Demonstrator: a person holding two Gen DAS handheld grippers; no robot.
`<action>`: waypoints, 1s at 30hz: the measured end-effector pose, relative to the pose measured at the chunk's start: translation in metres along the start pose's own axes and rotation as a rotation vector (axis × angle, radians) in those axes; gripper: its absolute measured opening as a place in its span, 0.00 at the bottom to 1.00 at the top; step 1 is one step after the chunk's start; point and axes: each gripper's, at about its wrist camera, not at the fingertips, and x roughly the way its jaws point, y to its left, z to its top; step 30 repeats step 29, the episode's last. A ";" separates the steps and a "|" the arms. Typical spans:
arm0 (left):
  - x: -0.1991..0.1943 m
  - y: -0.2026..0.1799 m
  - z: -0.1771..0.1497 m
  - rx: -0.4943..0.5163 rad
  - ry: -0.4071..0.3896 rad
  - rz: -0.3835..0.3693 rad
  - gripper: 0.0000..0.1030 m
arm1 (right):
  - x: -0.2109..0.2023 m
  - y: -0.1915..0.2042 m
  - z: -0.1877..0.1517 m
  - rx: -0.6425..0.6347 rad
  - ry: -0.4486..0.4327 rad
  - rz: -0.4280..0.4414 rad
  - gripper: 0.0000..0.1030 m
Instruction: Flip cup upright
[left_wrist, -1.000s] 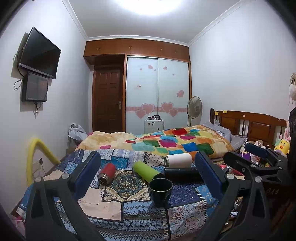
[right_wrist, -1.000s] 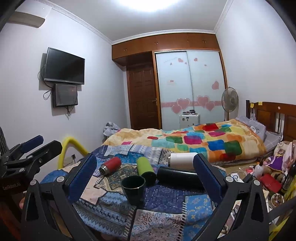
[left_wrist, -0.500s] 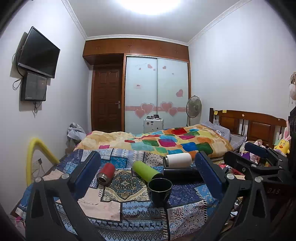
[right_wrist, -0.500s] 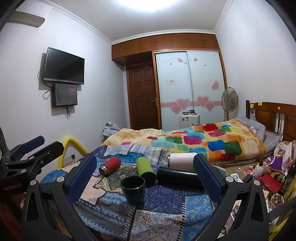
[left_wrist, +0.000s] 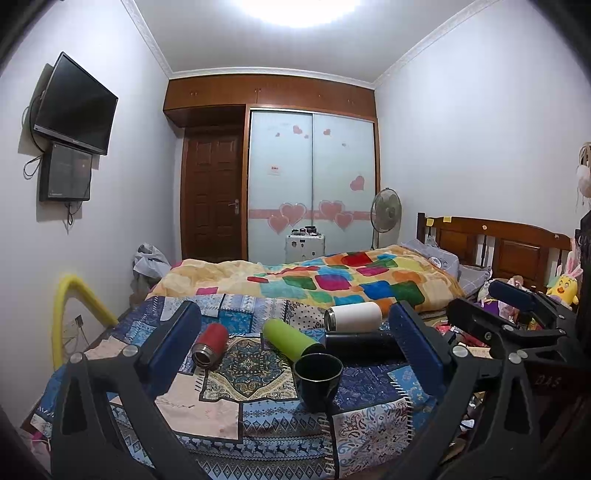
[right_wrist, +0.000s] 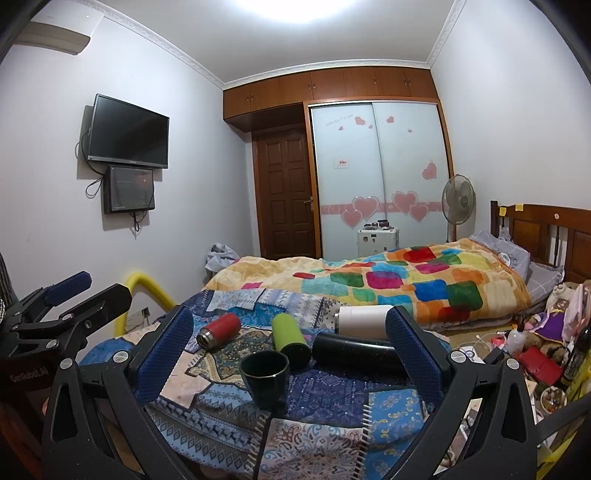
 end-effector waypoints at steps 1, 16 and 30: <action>0.002 0.000 -0.001 -0.001 0.003 -0.003 1.00 | 0.000 -0.001 0.001 0.000 -0.001 0.000 1.00; 0.006 -0.001 -0.005 -0.004 0.020 -0.026 1.00 | 0.000 -0.003 0.003 0.001 -0.002 -0.003 1.00; 0.006 0.000 -0.005 -0.008 0.027 -0.025 1.00 | -0.001 -0.008 0.004 0.005 0.009 -0.014 1.00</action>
